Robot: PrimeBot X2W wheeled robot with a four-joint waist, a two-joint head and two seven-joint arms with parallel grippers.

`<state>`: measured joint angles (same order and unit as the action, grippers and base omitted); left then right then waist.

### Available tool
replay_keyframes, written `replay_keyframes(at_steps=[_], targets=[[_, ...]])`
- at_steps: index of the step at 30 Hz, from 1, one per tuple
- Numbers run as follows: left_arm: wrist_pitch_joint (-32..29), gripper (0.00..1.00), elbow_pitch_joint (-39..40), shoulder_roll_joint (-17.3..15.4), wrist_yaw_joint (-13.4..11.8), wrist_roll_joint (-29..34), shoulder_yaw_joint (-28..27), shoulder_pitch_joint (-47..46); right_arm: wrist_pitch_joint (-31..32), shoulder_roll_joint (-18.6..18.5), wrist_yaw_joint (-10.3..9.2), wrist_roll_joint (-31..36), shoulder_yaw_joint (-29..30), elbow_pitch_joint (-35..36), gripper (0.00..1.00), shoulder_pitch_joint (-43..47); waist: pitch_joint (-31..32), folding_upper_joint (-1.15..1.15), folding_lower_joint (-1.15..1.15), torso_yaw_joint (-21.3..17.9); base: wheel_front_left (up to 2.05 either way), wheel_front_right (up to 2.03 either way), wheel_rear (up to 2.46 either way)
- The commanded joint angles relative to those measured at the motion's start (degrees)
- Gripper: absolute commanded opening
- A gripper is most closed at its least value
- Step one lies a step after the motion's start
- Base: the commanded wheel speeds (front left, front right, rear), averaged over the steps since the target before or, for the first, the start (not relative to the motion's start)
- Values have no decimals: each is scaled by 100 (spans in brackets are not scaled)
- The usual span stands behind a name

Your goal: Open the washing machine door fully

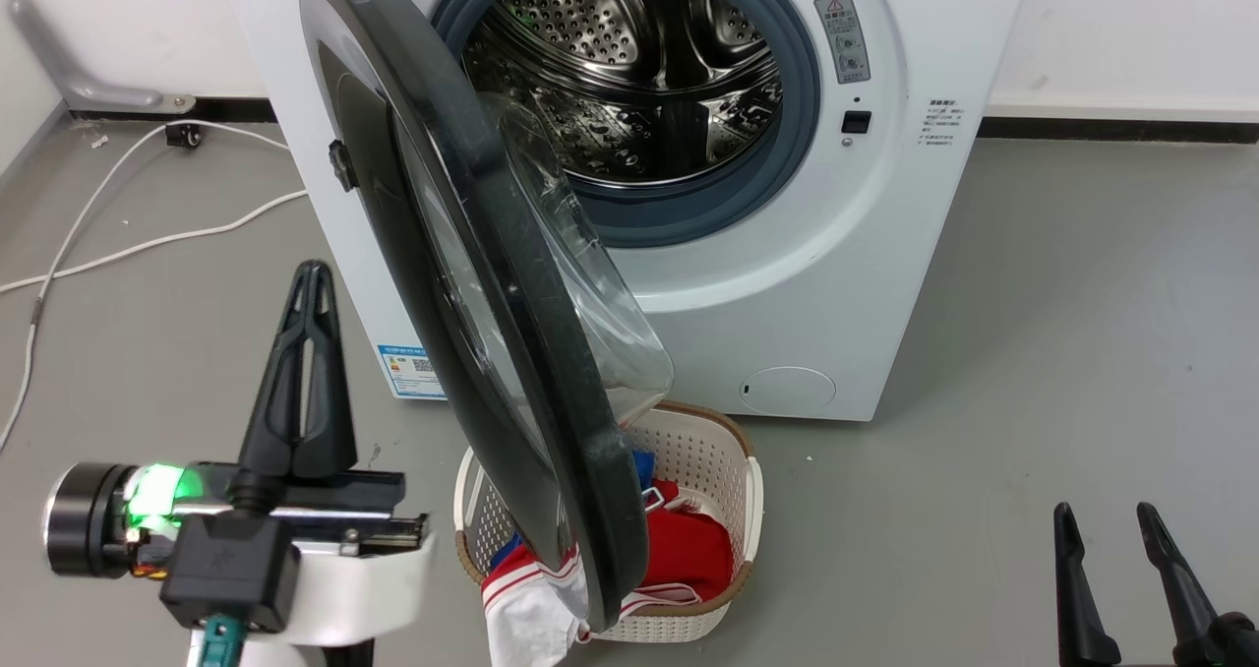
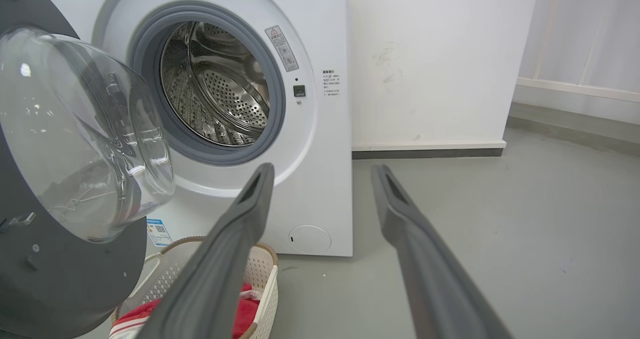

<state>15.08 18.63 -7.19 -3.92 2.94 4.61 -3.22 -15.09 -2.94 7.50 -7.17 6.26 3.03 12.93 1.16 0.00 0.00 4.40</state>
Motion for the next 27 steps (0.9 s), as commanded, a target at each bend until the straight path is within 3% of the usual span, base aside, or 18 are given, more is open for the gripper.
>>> replay_keyframes(at_steps=[1,11,27], targets=[[14,0,88,-25,25,50,69,-82,-10,12,-1,-20,-8,-16,100,-1,-1,0,0,-4,0,0,0],[13,0,443,-44,351,302,1253,-281,-10,12,-1,5,-45,-62,100,-19,-39,0,0,-5,0,0,0],[14,0,-941,133,720,26,2693,-62,-10,12,-1,60,-49,-15,100,-175,-253,0,0,-119,0,0,0]])
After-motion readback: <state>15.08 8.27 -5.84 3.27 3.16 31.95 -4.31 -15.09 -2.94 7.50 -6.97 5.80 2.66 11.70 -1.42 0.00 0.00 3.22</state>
